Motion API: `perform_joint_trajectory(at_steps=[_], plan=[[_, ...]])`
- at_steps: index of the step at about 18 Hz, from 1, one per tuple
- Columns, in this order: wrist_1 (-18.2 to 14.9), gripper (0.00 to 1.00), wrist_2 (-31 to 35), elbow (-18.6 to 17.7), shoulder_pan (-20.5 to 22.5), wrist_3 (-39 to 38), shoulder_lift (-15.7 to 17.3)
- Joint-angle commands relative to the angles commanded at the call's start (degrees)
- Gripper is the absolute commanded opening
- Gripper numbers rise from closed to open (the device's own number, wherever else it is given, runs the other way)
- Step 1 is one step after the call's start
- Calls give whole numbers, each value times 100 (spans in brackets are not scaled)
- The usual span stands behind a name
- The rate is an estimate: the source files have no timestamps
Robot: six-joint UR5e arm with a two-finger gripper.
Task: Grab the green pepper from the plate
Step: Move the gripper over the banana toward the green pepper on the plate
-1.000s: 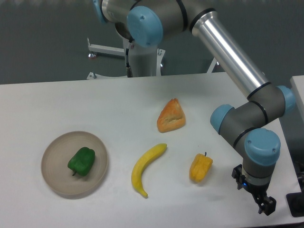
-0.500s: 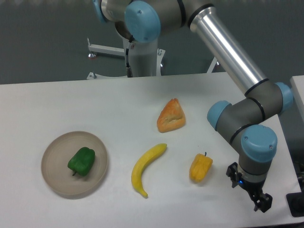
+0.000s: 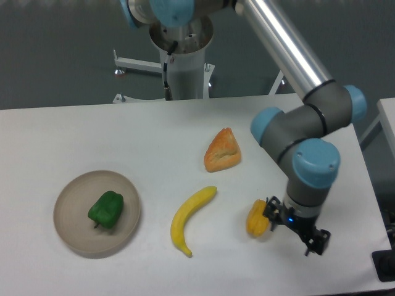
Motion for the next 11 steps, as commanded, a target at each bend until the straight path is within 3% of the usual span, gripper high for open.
perform_joint_trajectory(at_steps=[2, 8, 11], plan=[[-169, 100, -157, -158, -132, -456, 176], [-108, 100, -904, -966, -598, -1660, 747], [-90, 100, -976, -1318, -905, -2161, 923]])
